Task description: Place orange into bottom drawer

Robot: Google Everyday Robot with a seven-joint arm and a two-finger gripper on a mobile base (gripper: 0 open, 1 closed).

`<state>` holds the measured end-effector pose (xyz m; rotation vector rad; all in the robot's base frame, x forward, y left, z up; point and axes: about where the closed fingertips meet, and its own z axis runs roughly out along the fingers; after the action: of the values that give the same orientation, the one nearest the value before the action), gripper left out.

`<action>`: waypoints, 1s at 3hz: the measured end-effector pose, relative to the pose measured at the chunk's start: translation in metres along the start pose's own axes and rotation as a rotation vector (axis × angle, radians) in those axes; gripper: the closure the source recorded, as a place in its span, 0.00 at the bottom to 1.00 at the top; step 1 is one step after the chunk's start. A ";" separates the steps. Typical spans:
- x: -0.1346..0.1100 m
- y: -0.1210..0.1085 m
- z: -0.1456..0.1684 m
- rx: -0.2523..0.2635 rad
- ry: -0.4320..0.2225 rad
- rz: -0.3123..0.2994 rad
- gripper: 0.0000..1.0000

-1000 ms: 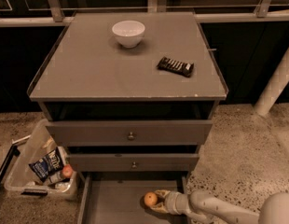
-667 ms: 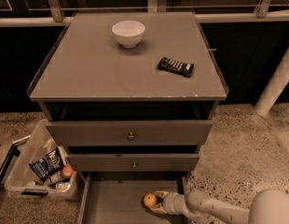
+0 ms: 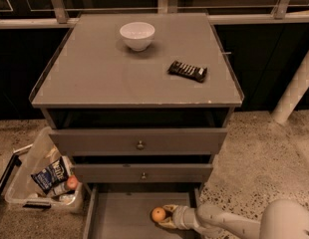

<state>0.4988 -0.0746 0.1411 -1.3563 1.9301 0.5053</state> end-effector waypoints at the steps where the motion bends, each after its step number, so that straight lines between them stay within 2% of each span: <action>1: 0.000 0.000 0.000 0.000 0.000 0.000 0.58; 3: 0.000 0.000 0.000 0.000 0.000 0.000 0.11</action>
Offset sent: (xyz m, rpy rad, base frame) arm 0.0000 0.0000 0.0000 0.0000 0.0000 0.0000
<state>0.4988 -0.0745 0.1411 -1.3563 1.9301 0.5055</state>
